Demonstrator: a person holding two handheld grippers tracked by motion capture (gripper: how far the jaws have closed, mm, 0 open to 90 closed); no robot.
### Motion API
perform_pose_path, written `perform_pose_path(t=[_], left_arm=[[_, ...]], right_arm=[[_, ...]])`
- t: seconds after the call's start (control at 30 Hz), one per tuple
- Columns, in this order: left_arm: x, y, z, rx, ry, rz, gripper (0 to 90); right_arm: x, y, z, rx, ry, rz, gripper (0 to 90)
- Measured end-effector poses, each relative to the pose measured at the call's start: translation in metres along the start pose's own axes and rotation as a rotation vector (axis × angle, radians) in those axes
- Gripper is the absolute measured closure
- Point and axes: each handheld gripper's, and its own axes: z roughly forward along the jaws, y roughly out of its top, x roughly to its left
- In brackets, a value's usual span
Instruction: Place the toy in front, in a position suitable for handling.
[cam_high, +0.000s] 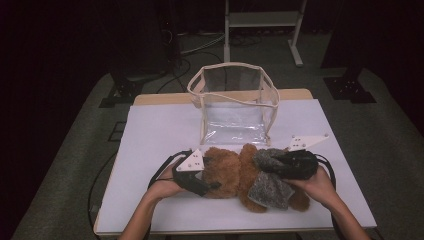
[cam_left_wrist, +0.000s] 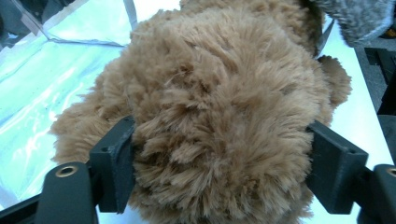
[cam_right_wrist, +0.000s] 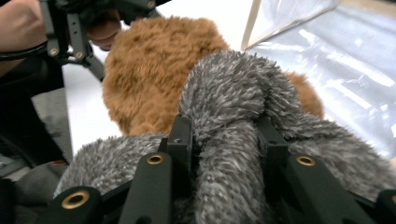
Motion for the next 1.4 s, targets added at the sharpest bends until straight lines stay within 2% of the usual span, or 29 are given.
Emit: perform_pose_path(t=[0.1, 0.17, 0.27, 0.37, 0.43, 0.5, 0.6, 0.67, 0.77, 0.9, 1.0, 1.07, 1.13, 1.27, 1.33, 1.4], left_arm=[[-0.001, -0.001, 0.001, -0.004, -0.004, -0.007, 22.8], [-0.003, -0.001, 0.001, -0.004, -0.001, -0.004, 22.7], [-0.005, -0.001, 0.001, 0.005, 0.005, -0.002, 20.9], [-0.005, -0.004, 0.001, 0.009, 0.012, 0.003, 19.0], [-0.005, -0.004, -0.001, -0.003, 0.013, -0.004, 18.3], [-0.004, -0.004, -0.002, -0.006, 0.021, -0.001, 15.2], [0.0, -0.005, -0.005, -0.025, 0.036, -0.022, 11.6], [0.002, -0.006, -0.007, -0.035, 0.014, -0.027, 15.8], [0.001, -0.005, -0.006, -0.031, 0.015, -0.024, 27.8], [-0.001, -0.005, -0.005, -0.038, 0.006, -0.021, 30.5], [0.0, -0.006, -0.006, -0.02, 0.008, -0.018, 29.1], [0.002, -0.008, -0.009, -0.013, 0.013, -0.028, 24.8], [0.004, -0.01, -0.012, -0.028, 0.011, -0.046, 25.4], [0.003, -0.009, -0.012, -0.03, 0.001, -0.043, 35.7], [0.002, -0.007, -0.011, -0.027, 0.0, -0.038, 37.4], [0.001, -0.006, -0.011, -0.02, 0.003, -0.026, 38.1]], right_arm=[[0.006, 0.014, 0.004, -0.009, 0.002, -0.021, 65.8], [0.013, 0.024, 0.016, 0.021, 0.029, -0.052, 65.7], [0.023, 0.035, 0.037, 0.054, 0.031, -0.104, 65.5], [0.027, 0.039, 0.047, 0.073, 0.02, -0.135, 65.6], [0.022, 0.04, 0.043, 0.072, 0.016, -0.124, 65.6], [0.016, 0.038, 0.036, 0.065, -0.013, -0.115, 65.5], [0.005, 0.033, 0.025, 0.059, -0.028, -0.057, 65.3], [0.004, 0.032, 0.023, 0.056, -0.03, -0.042, 65.2], [0.013, 0.04, 0.024, 0.06, -0.035, -0.068, 65.2], [0.026, 0.053, 0.037, 0.05, -0.004, -0.091, 65.2], [0.032, 0.062, 0.06, 0.057, 0.037, -0.104, 65.2], [0.03, 0.064, 0.067, 0.079, 0.044, -0.103, 65.2], [0.025, 0.064, 0.068, 0.099, 0.037, -0.096, 65.3], [0.016, 0.069, 0.06, 0.113, 0.027, -0.071, 65.3], [0.015, 0.075, 0.063, 0.117, 0.041, -0.068, 65.3], [0.013, 0.083, 0.073, 0.122, 0.057, -0.063, 65.3]])
